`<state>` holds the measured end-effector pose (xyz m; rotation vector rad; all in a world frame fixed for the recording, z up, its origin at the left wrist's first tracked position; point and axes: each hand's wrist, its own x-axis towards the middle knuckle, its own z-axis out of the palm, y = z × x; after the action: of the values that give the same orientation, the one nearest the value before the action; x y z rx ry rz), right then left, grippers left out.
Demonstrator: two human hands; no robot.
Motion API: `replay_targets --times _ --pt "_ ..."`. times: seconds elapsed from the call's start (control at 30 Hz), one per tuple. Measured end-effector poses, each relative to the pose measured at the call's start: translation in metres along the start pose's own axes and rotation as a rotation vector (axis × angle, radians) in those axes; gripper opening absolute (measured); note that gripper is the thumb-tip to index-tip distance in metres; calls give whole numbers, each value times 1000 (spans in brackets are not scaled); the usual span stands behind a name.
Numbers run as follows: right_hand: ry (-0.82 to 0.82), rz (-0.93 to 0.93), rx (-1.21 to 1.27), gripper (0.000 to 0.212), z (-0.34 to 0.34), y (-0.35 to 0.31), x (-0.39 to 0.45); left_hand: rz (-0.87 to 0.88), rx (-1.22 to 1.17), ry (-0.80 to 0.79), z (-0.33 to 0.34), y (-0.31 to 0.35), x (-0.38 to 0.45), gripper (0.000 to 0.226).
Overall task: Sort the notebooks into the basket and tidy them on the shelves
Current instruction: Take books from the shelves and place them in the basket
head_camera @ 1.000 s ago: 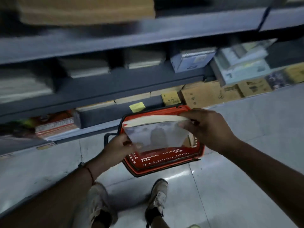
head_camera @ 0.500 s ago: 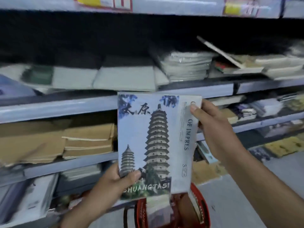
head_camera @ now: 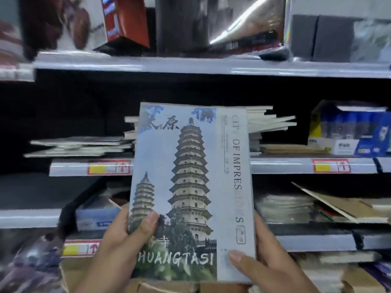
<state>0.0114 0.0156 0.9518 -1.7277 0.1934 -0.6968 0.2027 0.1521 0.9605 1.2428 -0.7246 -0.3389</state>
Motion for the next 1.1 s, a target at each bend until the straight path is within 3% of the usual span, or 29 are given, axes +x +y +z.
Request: replay_targets --times 0.17,0.4,0.6,0.8,0.93,1.0,1.1 --pt "94 -96 99 61 23 -34 39 64 -74 28 -15 33 29 33" --pt "200 -142 140 49 37 -70 94 110 -76 41 -21 69 81 18" --pt "220 -112 221 39 38 -82 116 67 -92 17 -32 80 109 39" --pt "322 -54 360 25 34 -102 148 33 -171 -38 -28 103 128 34" --pt "383 40 431 28 24 -122 174 51 -276 -124 -27 121 134 20" --pt "387 100 429 24 18 -130 185 59 -278 -221 -31 124 139 32" --pt "313 158 425 42 9 -140 199 131 -22 -243 -33 122 148 54"
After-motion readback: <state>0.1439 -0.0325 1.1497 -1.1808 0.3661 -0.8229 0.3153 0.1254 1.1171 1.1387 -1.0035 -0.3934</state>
